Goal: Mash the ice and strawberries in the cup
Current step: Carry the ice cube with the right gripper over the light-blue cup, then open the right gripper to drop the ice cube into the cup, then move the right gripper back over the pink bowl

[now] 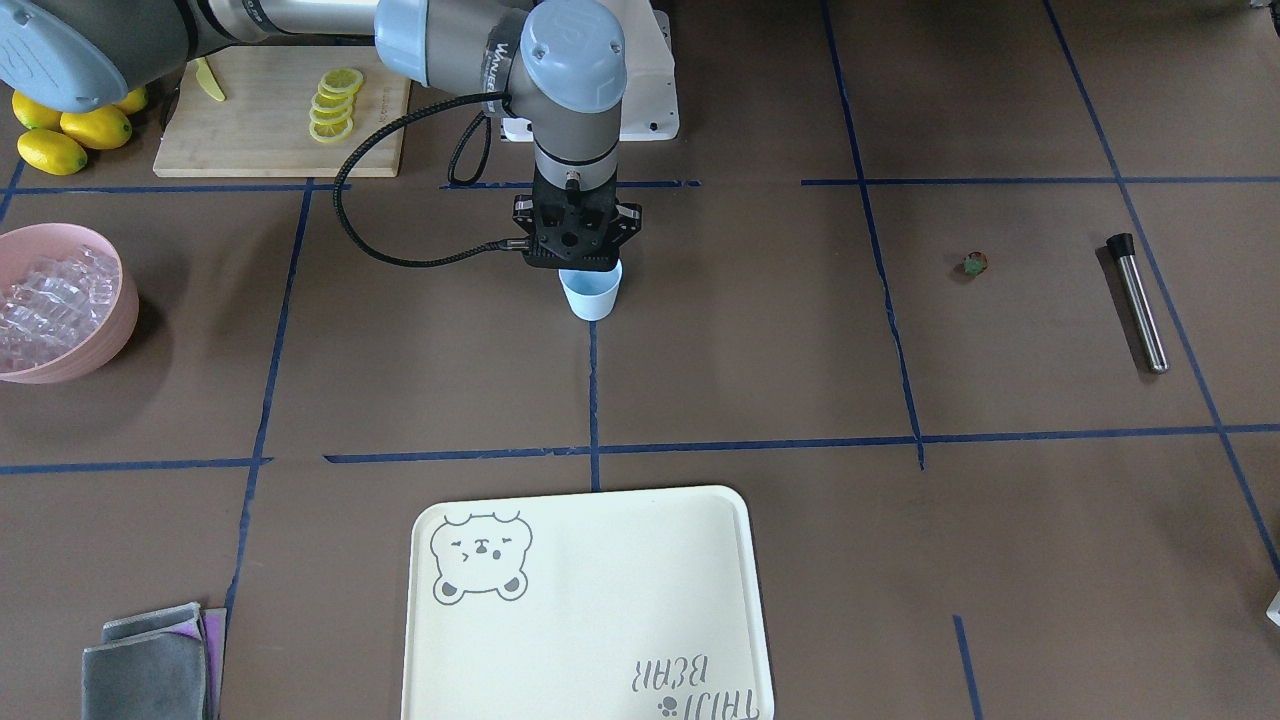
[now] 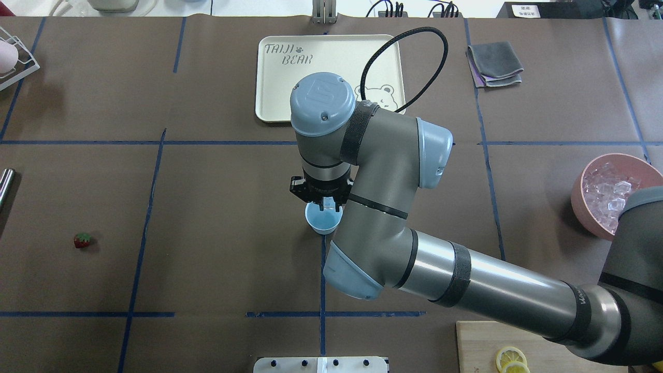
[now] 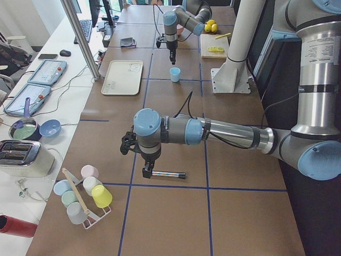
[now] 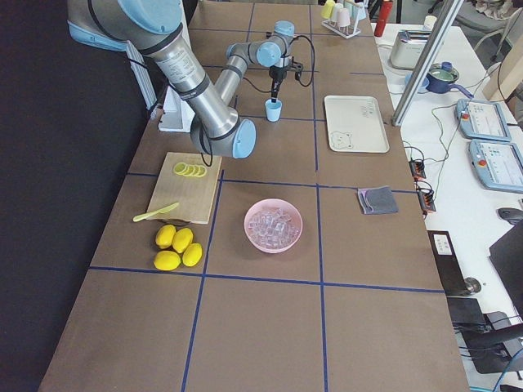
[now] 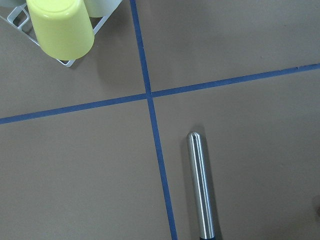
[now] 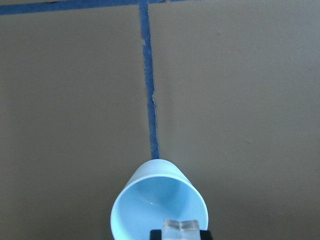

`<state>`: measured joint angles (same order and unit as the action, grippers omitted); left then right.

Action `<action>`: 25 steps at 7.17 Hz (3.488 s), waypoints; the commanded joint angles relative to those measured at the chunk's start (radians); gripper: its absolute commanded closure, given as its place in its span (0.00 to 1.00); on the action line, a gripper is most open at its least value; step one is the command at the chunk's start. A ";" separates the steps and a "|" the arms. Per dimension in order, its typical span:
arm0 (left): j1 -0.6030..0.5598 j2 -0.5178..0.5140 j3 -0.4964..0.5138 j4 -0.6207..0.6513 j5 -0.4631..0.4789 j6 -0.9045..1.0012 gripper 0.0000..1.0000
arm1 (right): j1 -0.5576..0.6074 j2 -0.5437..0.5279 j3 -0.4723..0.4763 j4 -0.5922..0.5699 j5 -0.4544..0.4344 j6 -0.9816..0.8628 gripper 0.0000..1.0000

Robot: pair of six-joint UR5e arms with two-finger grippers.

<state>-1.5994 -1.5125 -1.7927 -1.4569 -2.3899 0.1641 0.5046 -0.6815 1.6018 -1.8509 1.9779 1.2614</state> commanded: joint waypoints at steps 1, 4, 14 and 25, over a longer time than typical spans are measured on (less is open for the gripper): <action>0.001 -0.001 0.001 0.000 0.000 0.000 0.00 | -0.012 0.002 -0.003 0.004 -0.010 -0.001 0.94; 0.001 -0.002 0.003 0.000 0.000 0.000 0.00 | -0.020 0.002 -0.025 0.059 -0.013 -0.001 0.73; 0.001 -0.006 0.003 -0.008 0.000 -0.026 0.00 | 0.055 -0.019 0.180 -0.055 -0.048 -0.010 0.01; -0.001 -0.002 -0.039 -0.002 -0.002 -0.031 0.00 | 0.577 -0.983 0.540 0.328 0.202 -0.402 0.01</action>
<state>-1.5996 -1.5140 -1.8280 -1.4592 -2.3911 0.1337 1.0268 -1.6294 2.1925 -1.5558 2.1389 0.8660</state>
